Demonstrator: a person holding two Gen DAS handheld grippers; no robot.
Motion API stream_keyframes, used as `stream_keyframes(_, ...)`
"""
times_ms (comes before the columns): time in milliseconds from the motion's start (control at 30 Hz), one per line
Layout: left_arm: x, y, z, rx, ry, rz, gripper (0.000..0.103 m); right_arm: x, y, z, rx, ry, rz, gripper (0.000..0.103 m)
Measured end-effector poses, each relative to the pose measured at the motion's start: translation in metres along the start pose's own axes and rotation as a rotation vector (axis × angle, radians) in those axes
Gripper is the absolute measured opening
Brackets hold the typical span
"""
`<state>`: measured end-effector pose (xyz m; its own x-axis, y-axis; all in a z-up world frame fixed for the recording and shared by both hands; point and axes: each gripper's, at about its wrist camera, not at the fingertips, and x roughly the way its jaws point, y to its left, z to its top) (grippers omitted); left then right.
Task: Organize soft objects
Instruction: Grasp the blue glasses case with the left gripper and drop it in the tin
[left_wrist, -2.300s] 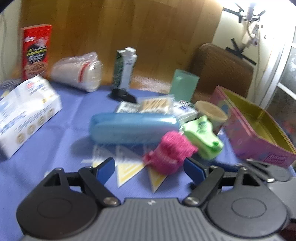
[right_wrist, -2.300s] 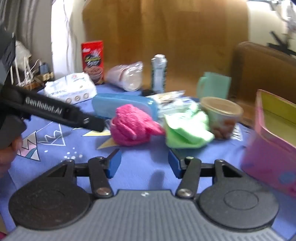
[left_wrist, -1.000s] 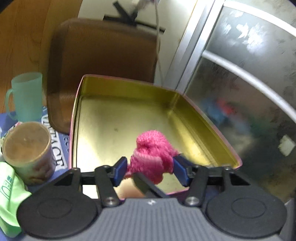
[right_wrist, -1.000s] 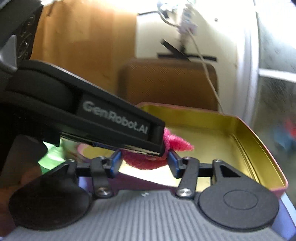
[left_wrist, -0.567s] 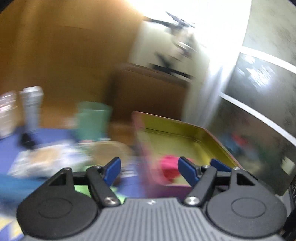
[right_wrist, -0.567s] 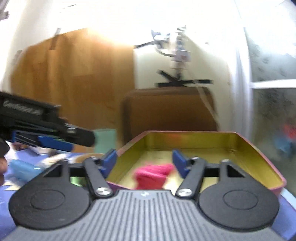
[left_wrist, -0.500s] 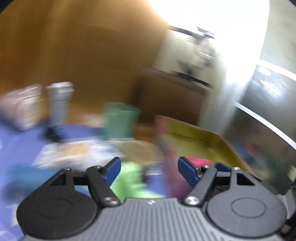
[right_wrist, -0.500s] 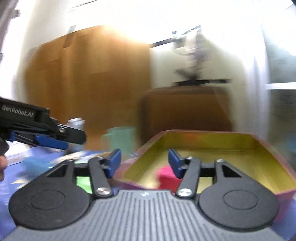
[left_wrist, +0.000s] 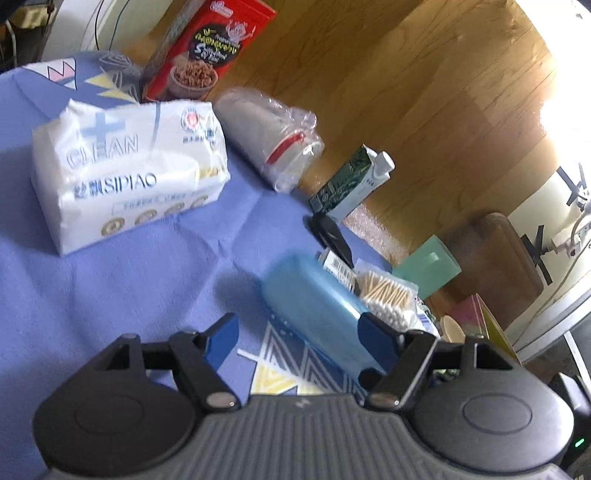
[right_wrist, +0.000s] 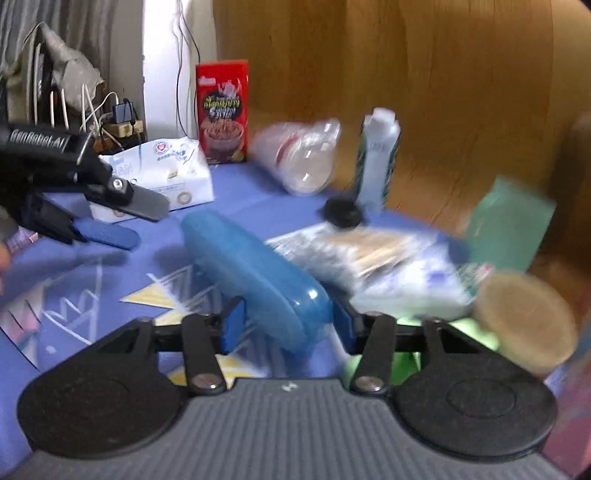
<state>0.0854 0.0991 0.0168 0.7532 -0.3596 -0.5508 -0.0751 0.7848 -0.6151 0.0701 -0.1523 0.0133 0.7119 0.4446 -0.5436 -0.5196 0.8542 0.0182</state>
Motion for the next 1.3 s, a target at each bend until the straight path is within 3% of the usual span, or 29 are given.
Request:
stream_keyframes(67,0.002,0.002,-0.004,0.011,0.005,-0.002,0.074,-0.007,-0.002,-0.008,0.167,0.034,0.122,0.035)
stream_keyframes(167,0.007,-0.002,-0.007,0.027,0.018,-0.016,0.076,-0.016,-0.020,-0.032,0.543,0.115,0.339,0.034)
stream_keyframes(200,0.008,-0.004,-0.008,0.033,0.026,-0.022,0.077,-0.018,-0.022,-0.044,0.624,0.137,0.390,0.034)
stream_keyframes(267,0.009,-0.006,-0.015,0.048,0.044,-0.029,0.078,-0.025,-0.020,-0.060,0.662,0.149,0.415,0.037)
stream_keyframes(333,0.010,-0.010,-0.020,0.066,0.065,-0.029,0.078,-0.037,-0.013,-0.065,0.582,0.122,0.314,0.049)
stream_keyframes(400,0.010,-0.012,-0.025,0.078,0.086,-0.021,0.079,-0.055,0.003,-0.063,0.425,0.054,0.166,0.071)
stream_keyframes(467,0.008,-0.014,-0.028,0.079,0.098,-0.018,0.081,-0.061,0.023,-0.060,0.251,-0.008,0.070,0.074)
stream_keyframes(533,0.006,-0.019,-0.031,0.084,0.105,-0.018,0.084,-0.055,0.043,-0.058,0.101,-0.019,0.038,0.074)
stream_keyframes(600,0.007,-0.024,-0.034,0.101,0.114,-0.009,0.088,-0.043,0.057,-0.057,0.009,-0.013,0.022,0.074)
stream_keyframes(700,0.014,-0.032,-0.037,0.135,0.122,0.018,0.090,-0.023,0.063,-0.060,-0.077,-0.013,-0.081,0.074)
stream_keyframes(733,0.016,-0.035,-0.038,0.145,0.119,0.025,0.089,-0.018,0.062,-0.061,-0.083,-0.013,-0.096,0.074)
stream_keyframes(767,0.021,-0.039,-0.039,0.159,0.120,0.025,0.081,-0.014,0.058,-0.060,-0.074,-0.009,-0.093,0.073)
stream_keyframes(833,0.028,-0.044,-0.041,0.186,0.106,0.031,0.073,-0.005,0.048,-0.060,-0.029,0.020,-0.050,0.059)
stream_keyframes(867,0.028,-0.046,-0.041,0.180,0.109,0.017,0.068,-0.006,0.043,-0.058,-0.001,0.016,-0.020,0.057)
stream_keyframes(967,0.026,-0.057,-0.041,0.177,0.128,-0.046,0.053,-0.017,0.044,-0.062,0.024,-0.009,-0.046,0.054)
stream_keyframes(1000,0.025,-0.066,-0.042,0.200,0.126,-0.061,0.053,-0.022,0.042,-0.064,0.031,-0.030,-0.061,0.054)
stream_keyframes(1167,0.025,-0.149,-0.050,0.384,0.097,-0.189,0.053,-0.071,0.033,-0.071,0.072,-0.205,-0.222,0.054)
stream_keyframes(1300,0.046,-0.230,-0.074,0.526,0.144,-0.305,0.053,-0.109,0.007,-0.080,0.120,-0.312,-0.425,0.054)
